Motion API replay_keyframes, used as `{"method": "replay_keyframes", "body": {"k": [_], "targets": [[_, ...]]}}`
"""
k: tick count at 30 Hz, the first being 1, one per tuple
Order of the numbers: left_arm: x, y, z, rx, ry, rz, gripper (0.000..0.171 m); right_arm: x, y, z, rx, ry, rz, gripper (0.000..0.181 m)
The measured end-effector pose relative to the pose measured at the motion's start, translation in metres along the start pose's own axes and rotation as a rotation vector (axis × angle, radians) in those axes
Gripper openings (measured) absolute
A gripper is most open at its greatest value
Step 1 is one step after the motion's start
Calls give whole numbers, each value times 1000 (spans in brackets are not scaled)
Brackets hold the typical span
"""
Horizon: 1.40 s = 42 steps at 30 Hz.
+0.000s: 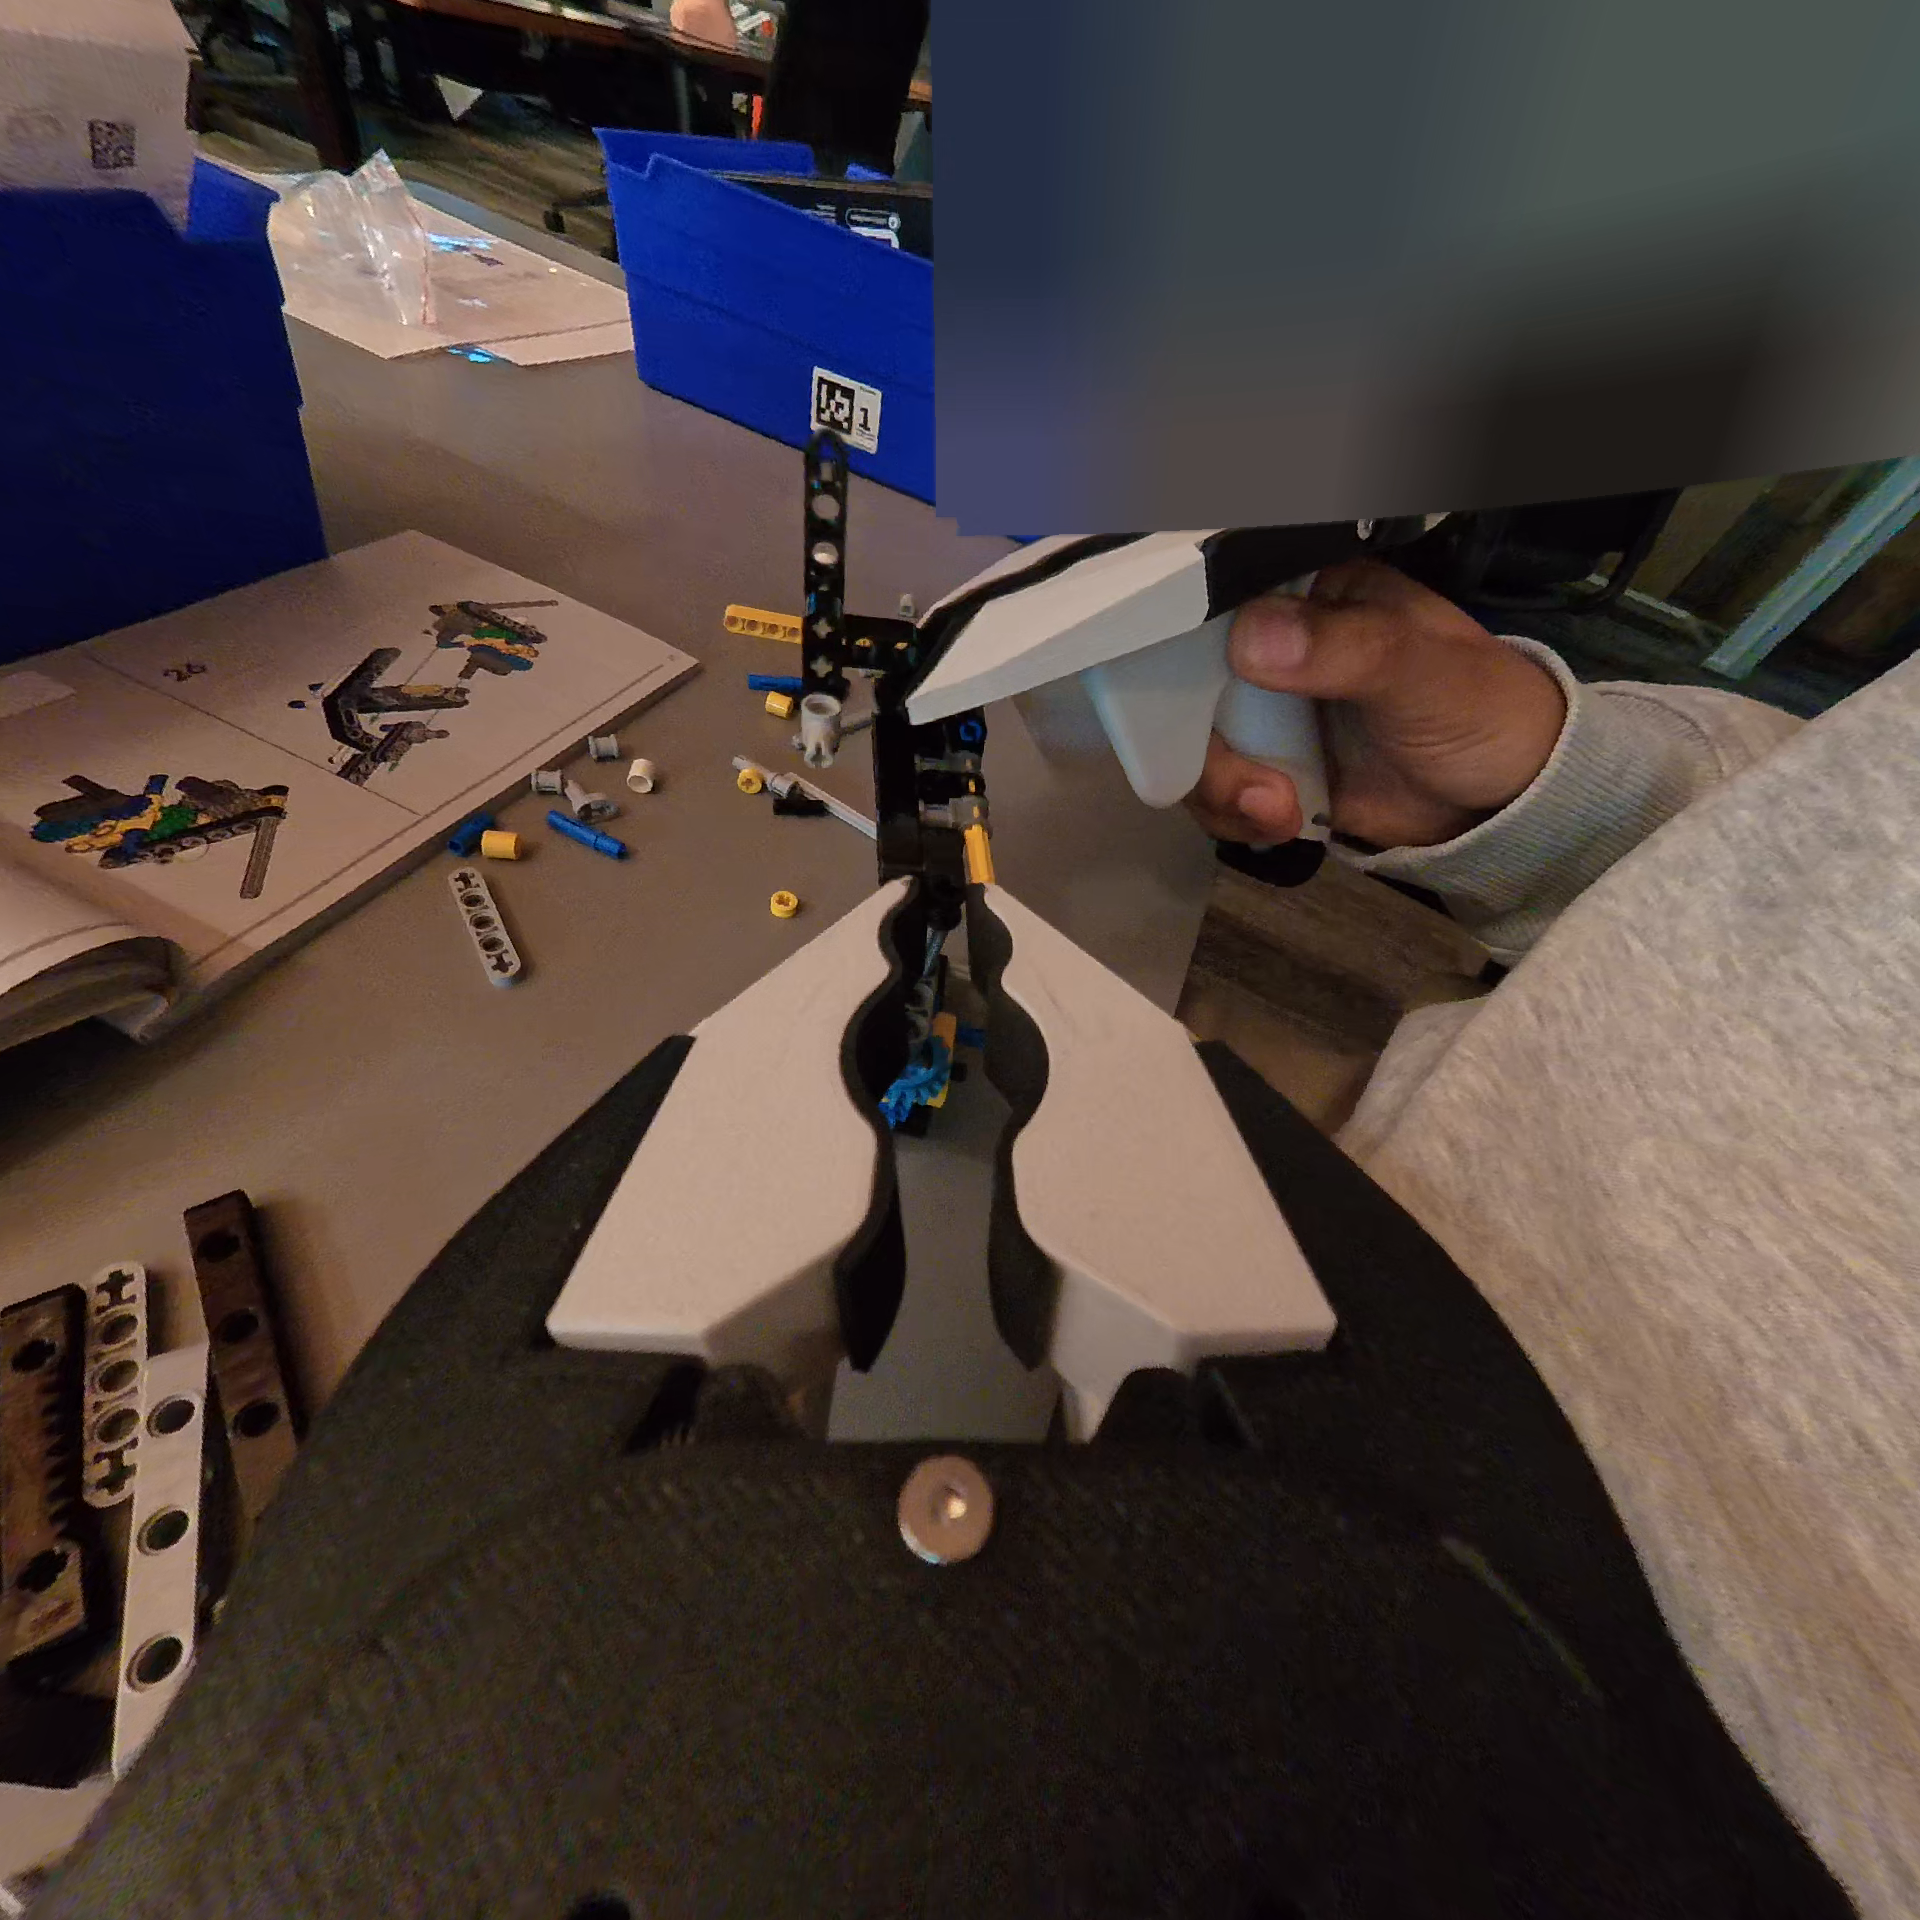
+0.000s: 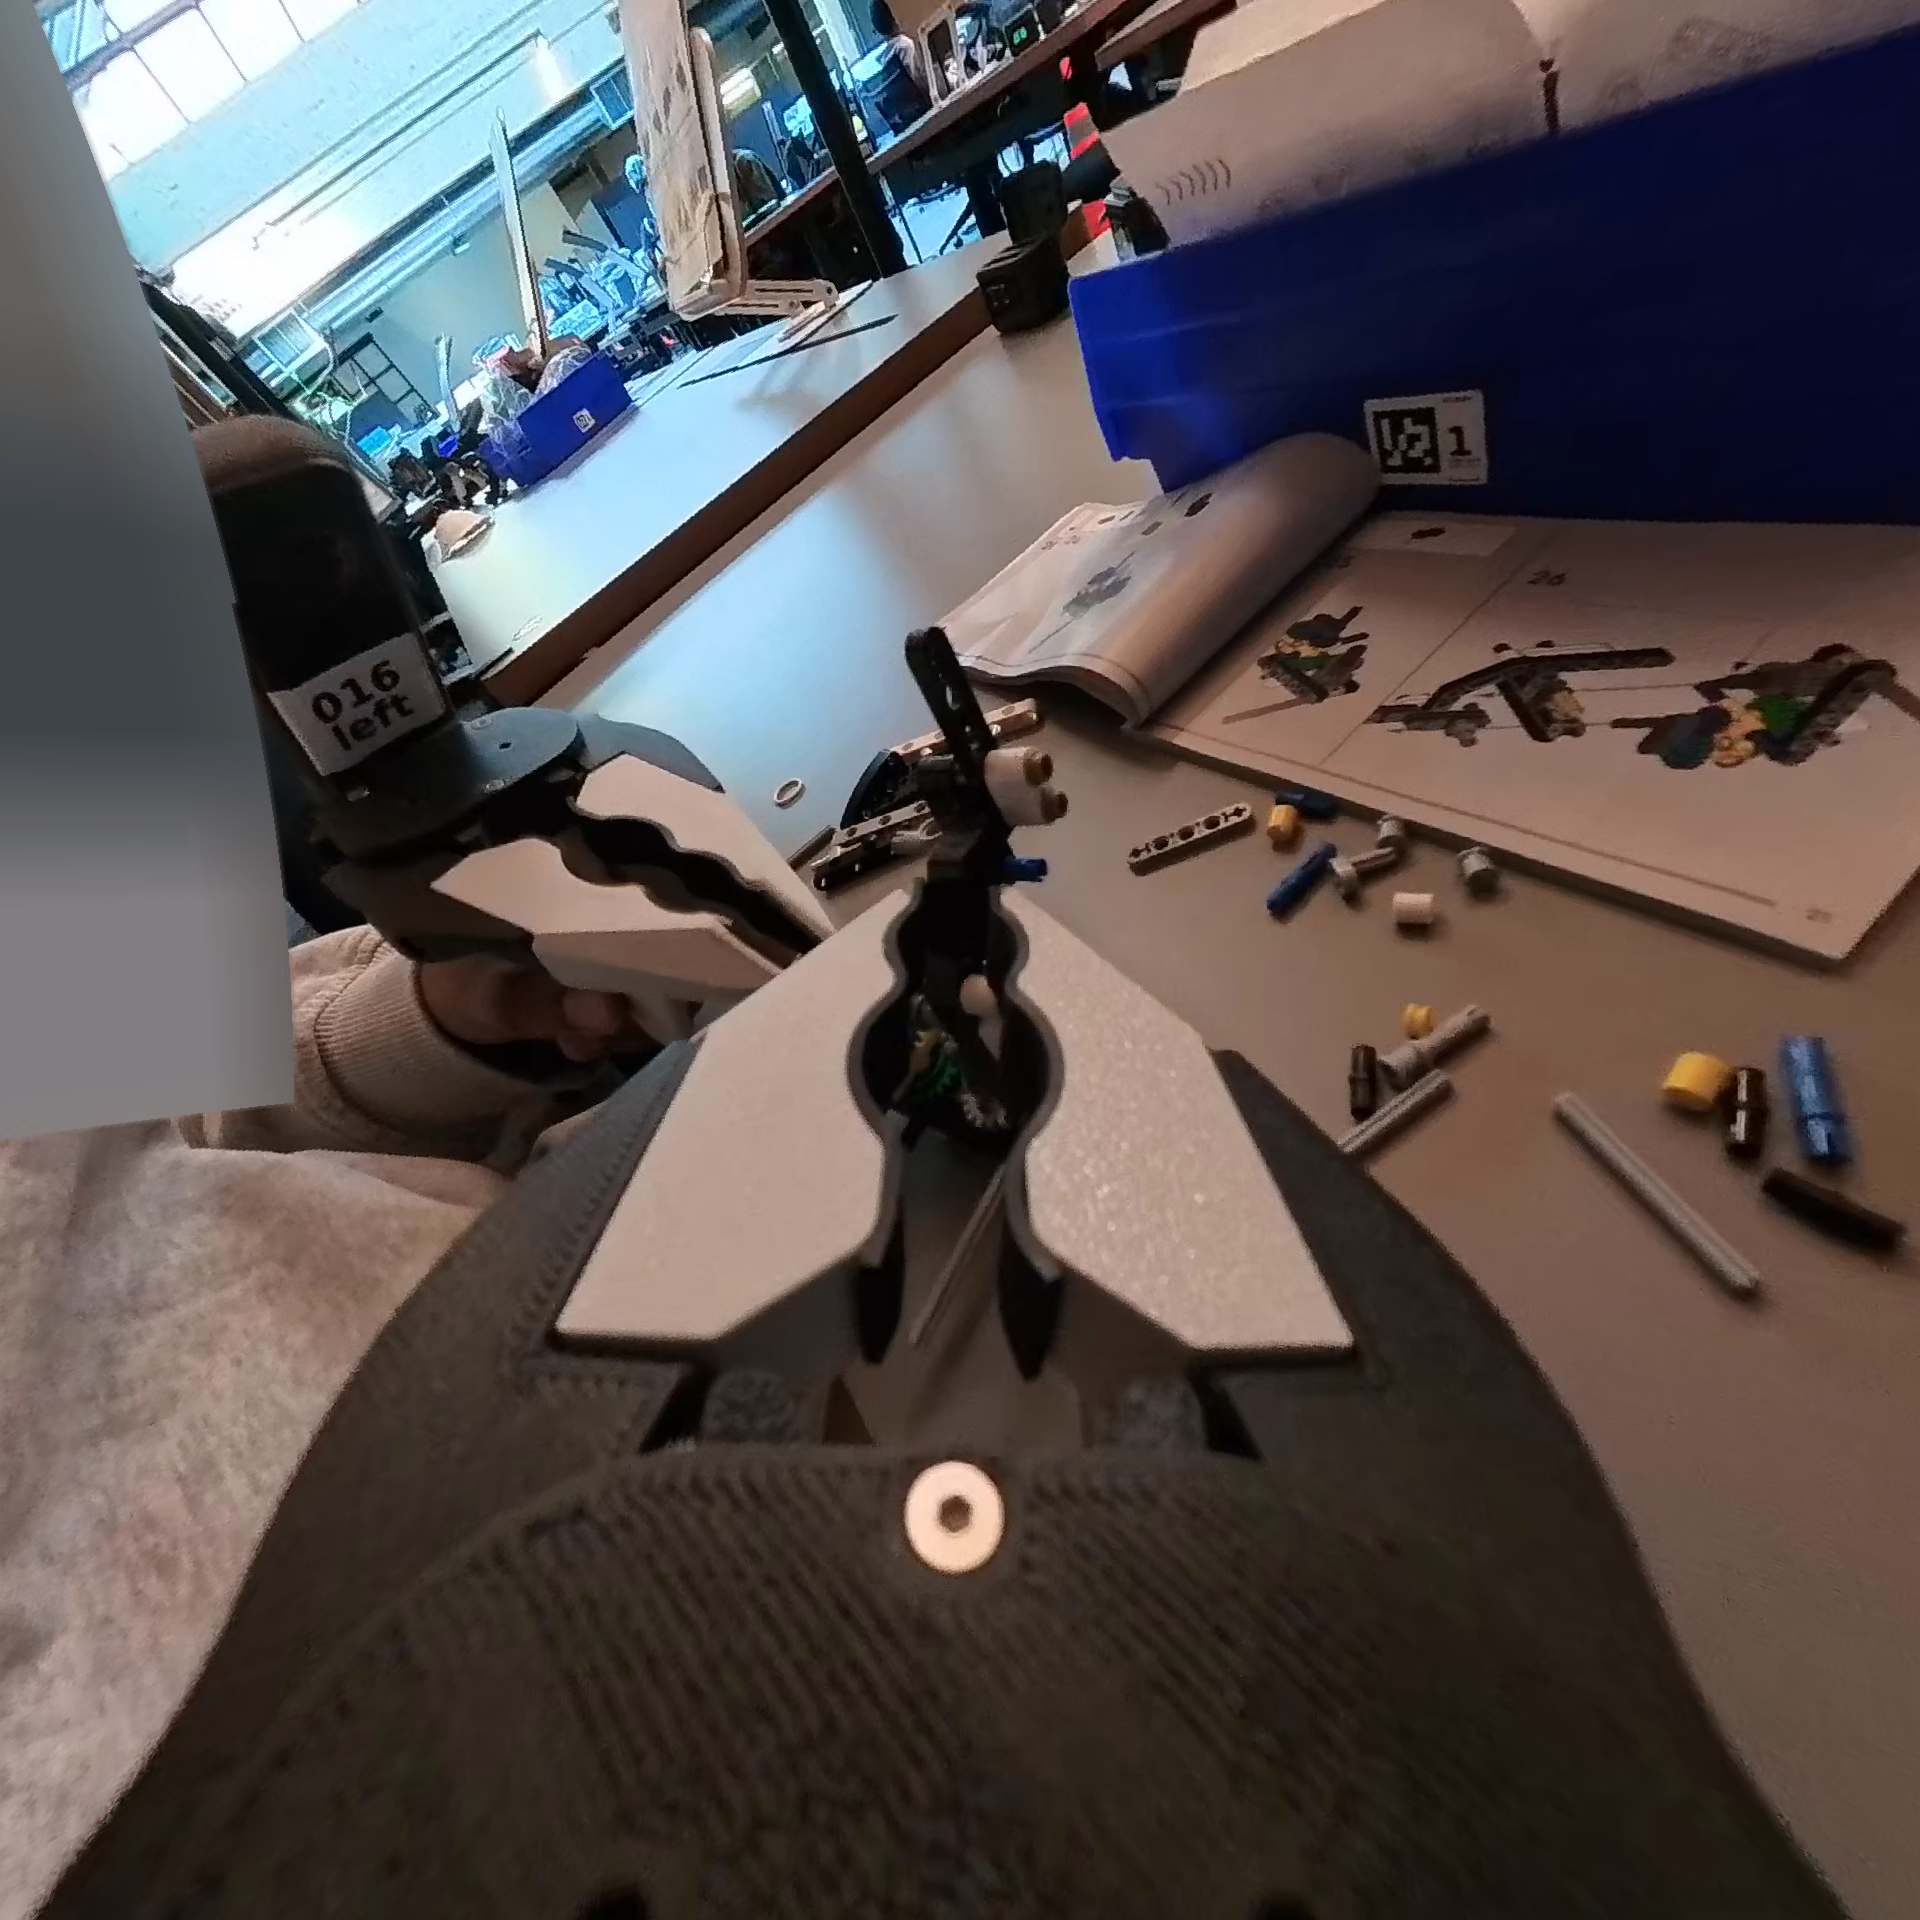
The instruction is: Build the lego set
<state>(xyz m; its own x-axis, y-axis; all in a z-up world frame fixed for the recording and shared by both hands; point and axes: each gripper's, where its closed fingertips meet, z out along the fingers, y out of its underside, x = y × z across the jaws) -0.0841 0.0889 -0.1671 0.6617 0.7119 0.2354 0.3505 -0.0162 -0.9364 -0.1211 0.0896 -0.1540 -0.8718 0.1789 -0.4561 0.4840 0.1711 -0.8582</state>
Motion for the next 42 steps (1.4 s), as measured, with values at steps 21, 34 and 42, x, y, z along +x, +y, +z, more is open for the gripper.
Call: {"method": "replay_keyframes", "body": {"k": [21, 34, 42], "targets": [[0, 1, 0, -23, -75, 138, 3, 1, -1, 5, 12, -66, -49, 8], [0, 2, 0, -30, -116, 204, 4, 2, -2, 8, 21, -88, -76, 8], [0, 4, 1, -43, -114, 209, 4, 3, 0, 11, 9, -95, -81, 8]]}}
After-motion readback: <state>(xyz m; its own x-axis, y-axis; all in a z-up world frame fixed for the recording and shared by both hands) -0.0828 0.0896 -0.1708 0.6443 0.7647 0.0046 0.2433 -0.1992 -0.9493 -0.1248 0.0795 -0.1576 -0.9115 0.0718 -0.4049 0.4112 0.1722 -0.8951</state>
